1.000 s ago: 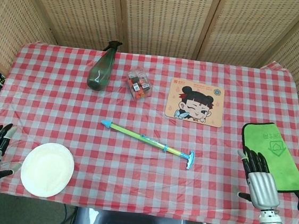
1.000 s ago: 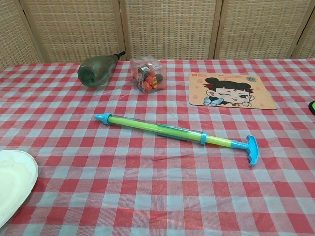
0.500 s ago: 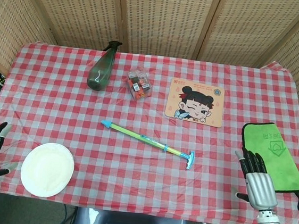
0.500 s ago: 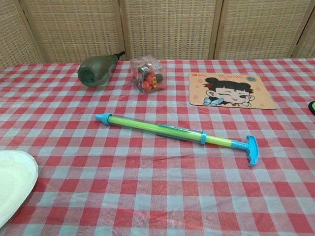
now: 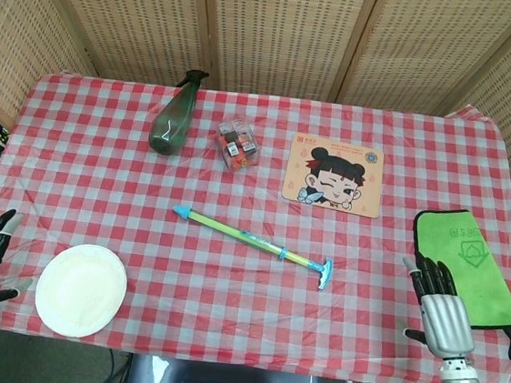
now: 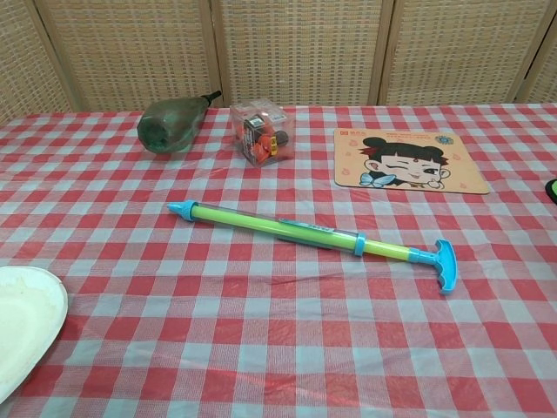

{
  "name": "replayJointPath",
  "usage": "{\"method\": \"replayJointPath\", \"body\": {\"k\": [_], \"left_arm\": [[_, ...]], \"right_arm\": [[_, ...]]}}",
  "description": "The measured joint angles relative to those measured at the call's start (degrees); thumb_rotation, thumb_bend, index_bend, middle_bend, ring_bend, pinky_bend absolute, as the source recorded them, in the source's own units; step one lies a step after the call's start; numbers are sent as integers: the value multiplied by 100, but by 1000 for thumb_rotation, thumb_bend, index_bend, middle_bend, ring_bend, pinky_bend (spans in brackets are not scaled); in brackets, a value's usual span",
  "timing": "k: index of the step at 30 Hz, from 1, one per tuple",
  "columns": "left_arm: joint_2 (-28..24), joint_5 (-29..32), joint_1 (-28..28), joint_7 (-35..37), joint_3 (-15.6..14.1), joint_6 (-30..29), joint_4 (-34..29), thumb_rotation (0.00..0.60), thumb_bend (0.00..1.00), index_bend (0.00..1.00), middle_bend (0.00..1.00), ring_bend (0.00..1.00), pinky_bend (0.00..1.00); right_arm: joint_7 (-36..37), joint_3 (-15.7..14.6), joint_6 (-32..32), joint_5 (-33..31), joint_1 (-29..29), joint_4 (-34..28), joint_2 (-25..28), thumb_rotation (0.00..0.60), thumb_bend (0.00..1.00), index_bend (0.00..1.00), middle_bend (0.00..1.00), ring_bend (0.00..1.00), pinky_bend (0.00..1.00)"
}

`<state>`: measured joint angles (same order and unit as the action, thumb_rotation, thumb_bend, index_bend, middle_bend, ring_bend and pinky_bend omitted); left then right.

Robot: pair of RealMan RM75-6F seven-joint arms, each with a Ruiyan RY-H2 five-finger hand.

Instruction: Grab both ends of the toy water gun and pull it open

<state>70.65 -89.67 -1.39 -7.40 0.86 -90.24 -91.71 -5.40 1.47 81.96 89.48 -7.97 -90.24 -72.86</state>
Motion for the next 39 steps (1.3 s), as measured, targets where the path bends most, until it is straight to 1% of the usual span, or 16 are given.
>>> {"method": "replayJointPath", "body": {"k": [4,6,8,9,11,13,15,16,19,22,24,27,31,34,39], "left_arm": [[-8,55,-16,5,29,35,7,600,0,0,0,0,0],[-7,71,-23,3,34,55,6,600,0,0,0,0,0],[-20,107,-31,21,39,91,-6,600,0,0,0,0,0],[-25,127,-34,28,45,101,-8,600,0,0,0,0,0],[-28,180,-42,30,64,129,-1,600,0,0,0,0,0],[-28,220,-54,38,75,171,7,600,0,0,0,0,0],[-29,236,-78,66,79,226,21,600,0,0,0,0,0],[-30,255,-95,83,87,256,35,600,0,0,0,0,0],[-30,318,-123,114,109,319,61,600,0,0,0,0,0],[-33,383,-154,187,126,403,87,600,0,0,0,0,0],[-33,429,-173,220,137,452,113,600,0,0,0,0,0],[-34,511,-207,292,164,537,156,600,0,0,0,0,0],[-39,547,-244,357,177,604,184,600,0,0,0,0,0],[-46,554,-258,386,167,638,184,600,0,0,0,0,0],[-57,565,-271,430,164,656,184,600,0,0,0,0,0]], "right_arm": [[-12,122,-188,-167,-120,-15,-60,600,132,1,0,0,0],[-49,218,-270,-249,-211,-43,-101,600,132,25,17,0,0],[-154,333,-352,-306,-328,-84,-168,600,132,71,75,11,15],[-219,379,-391,-336,-383,-102,-203,600,132,101,132,45,46],[-405,480,-495,-425,-524,-144,-308,600,135,149,268,179,136],[-616,614,-601,-558,-670,-182,-445,600,142,198,451,388,261],[-820,738,-693,-703,-782,-202,-588,600,148,244,592,548,375],[-971,816,-747,-812,-854,-210,-685,600,152,275,676,637,450],[-1386,980,-856,-1116,-1014,-226,-908,600,165,342,859,821,607],[-1904,1110,-968,-1540,-1159,-283,-1102,600,193,412,964,925,679],[-2253,1177,-1040,-1858,-1250,-344,-1205,600,210,456,994,965,703],[-2912,1297,-1151,-2502,-1450,-453,-1426,600,250,497,1000,998,720],[-3446,1405,-1249,-3145,-1733,-514,-1763,600,302,507,1000,1000,723],[-3582,1433,-1285,-3378,-1905,-477,-1983,600,327,512,1000,1000,723],[-3644,1427,-1300,-3535,-2075,-297,-2248,600,384,532,1000,1000,723]]}}
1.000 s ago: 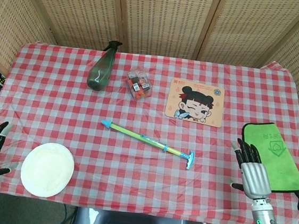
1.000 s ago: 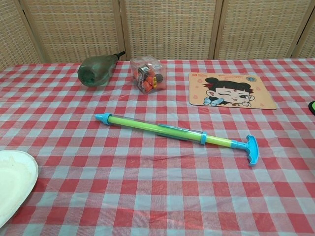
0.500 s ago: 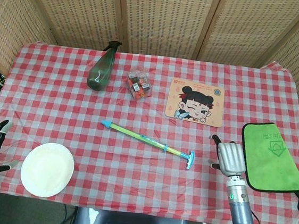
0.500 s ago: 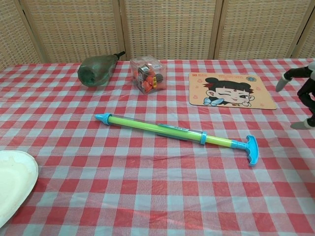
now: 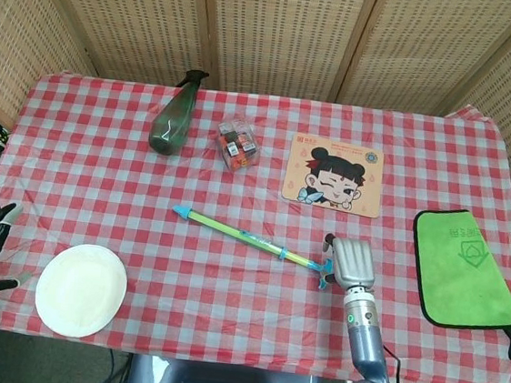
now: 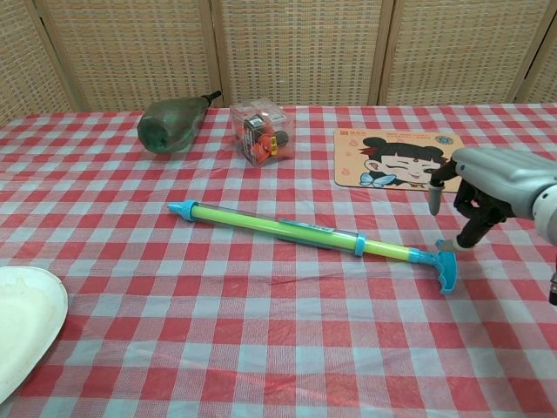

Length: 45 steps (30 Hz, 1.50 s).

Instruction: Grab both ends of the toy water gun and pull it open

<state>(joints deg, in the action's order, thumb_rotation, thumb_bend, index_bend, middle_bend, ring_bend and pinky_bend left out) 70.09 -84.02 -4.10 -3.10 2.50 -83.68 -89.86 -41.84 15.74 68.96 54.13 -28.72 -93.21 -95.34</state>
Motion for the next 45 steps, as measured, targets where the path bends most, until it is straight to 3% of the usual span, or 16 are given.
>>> {"method": "replayJointPath", "body": {"k": [19,32,45], "left_arm": [[-50,76,-16,151,10,29,25,600,0,0,0,0,0],[-31,108,-38,99,7,61,33,600,0,0,0,0,0],[-37,122,-28,38,6,28,9,600,0,0,0,0,0]], "right_arm": [[107,-124,-24,-367,-342,509,-576,600,404,525,1000,1000,723],[184,-148,-136,-547,-471,817,-645,600,403,530,1000,1000,723],[406,-239,-425,-714,-519,1244,-679,600,418,625,1000,1000,723]]}}
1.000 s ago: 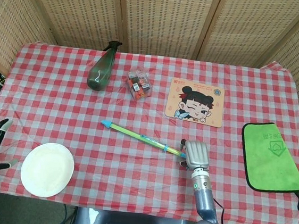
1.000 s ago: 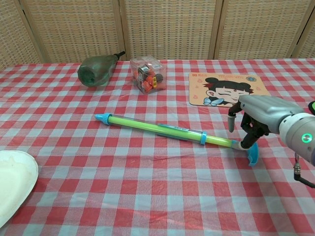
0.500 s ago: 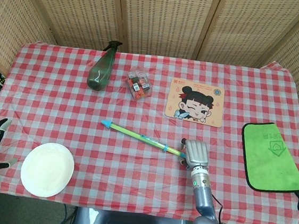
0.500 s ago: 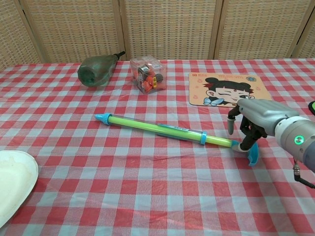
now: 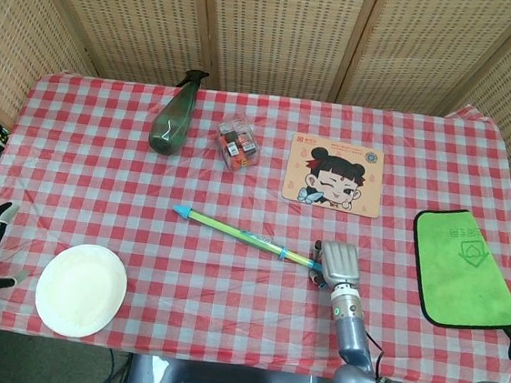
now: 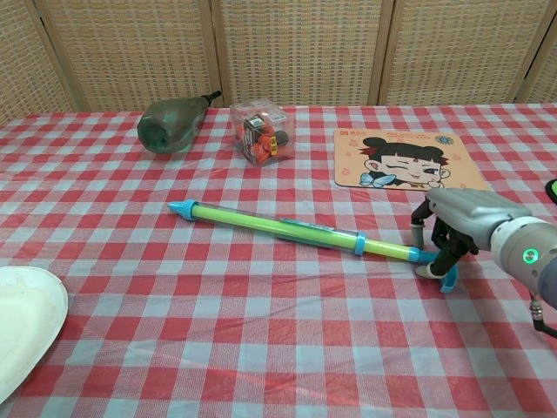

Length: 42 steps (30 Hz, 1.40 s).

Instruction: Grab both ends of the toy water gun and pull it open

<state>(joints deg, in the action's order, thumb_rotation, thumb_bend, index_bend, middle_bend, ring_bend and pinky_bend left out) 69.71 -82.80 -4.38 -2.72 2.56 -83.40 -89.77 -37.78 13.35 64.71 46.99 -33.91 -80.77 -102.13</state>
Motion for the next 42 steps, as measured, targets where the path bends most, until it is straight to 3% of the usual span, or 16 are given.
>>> {"method": "replayJointPath", "body": {"k": [6,15,24,30,36,39,42], "left_arm": [[-2,14,-9,-84,-15,29,-37,600,0,0,0,0,0],[-26,86,-24,-86,10,69,-79,600,0,0,0,0,0],[-267,257,-176,-248,169,239,-419,600,0,0,0,0,0],[-667,467,-507,-632,478,497,-954,600,0,0,0,0,0],[-1003,1128,-1129,-1176,962,1116,-1269,600,23,35,4,13,18],[-1049,1501,-1471,-1533,1187,1371,-1312,600,47,87,84,111,110],[-1022,1755,-1779,-1791,1365,1555,-1281,600,63,120,243,249,234]], "right_arm": [[94,28,-4,21,-13,-107,84,600,462,712,1000,1000,723],[79,184,159,119,-52,-817,509,600,465,739,1000,1000,723],[-74,511,131,-173,-274,-1449,1119,600,463,747,1000,1000,723],[-135,621,11,-369,-504,-1516,1273,600,462,752,1000,1000,723],[-64,697,-193,-509,-716,-1443,1391,600,463,764,1000,1000,723],[-14,695,-251,-546,-767,-1381,1419,600,464,769,1000,1000,723],[38,688,-295,-580,-810,-1304,1438,600,464,771,1000,1000,723]]}}
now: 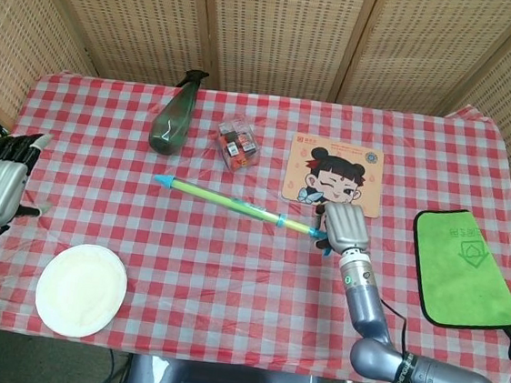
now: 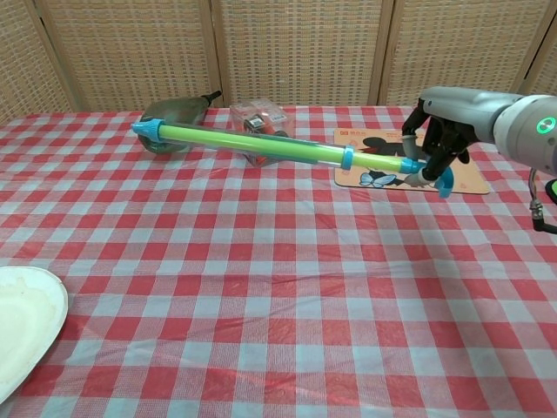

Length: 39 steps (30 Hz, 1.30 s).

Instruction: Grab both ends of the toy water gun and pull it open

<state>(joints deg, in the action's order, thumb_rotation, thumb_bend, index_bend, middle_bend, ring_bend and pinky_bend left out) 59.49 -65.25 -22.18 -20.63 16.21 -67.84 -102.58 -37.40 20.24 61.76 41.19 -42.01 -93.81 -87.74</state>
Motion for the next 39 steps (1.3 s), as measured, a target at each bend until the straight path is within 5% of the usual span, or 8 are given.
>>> {"method": "replayJointPath", "body": {"k": [5,11,24,31,39], "left_arm": [[107,383,-478,-209,221,412,171,600,133,215,608,563,493],[173,1089,-1102,-280,421,1241,376,600,189,367,812,729,634],[401,3097,-2850,-1227,389,2347,809,600,196,381,853,768,673],[487,4213,-3925,-2022,-105,2493,769,600,196,374,852,768,673],[599,4577,-4412,-2302,-528,2202,629,600,196,378,853,768,673]], "right_arm": [[74,23,-87,-87,-93,174,38,600,465,778,1000,1000,723],[164,61,-213,-196,-233,347,83,600,469,786,1000,1000,723],[339,-69,-239,-239,-352,225,230,600,478,797,1000,1000,723],[472,-110,-178,-166,-393,2,394,600,478,797,1000,1000,723],[583,-212,-166,-83,-435,-64,435,600,479,796,1000,1000,723]]}}
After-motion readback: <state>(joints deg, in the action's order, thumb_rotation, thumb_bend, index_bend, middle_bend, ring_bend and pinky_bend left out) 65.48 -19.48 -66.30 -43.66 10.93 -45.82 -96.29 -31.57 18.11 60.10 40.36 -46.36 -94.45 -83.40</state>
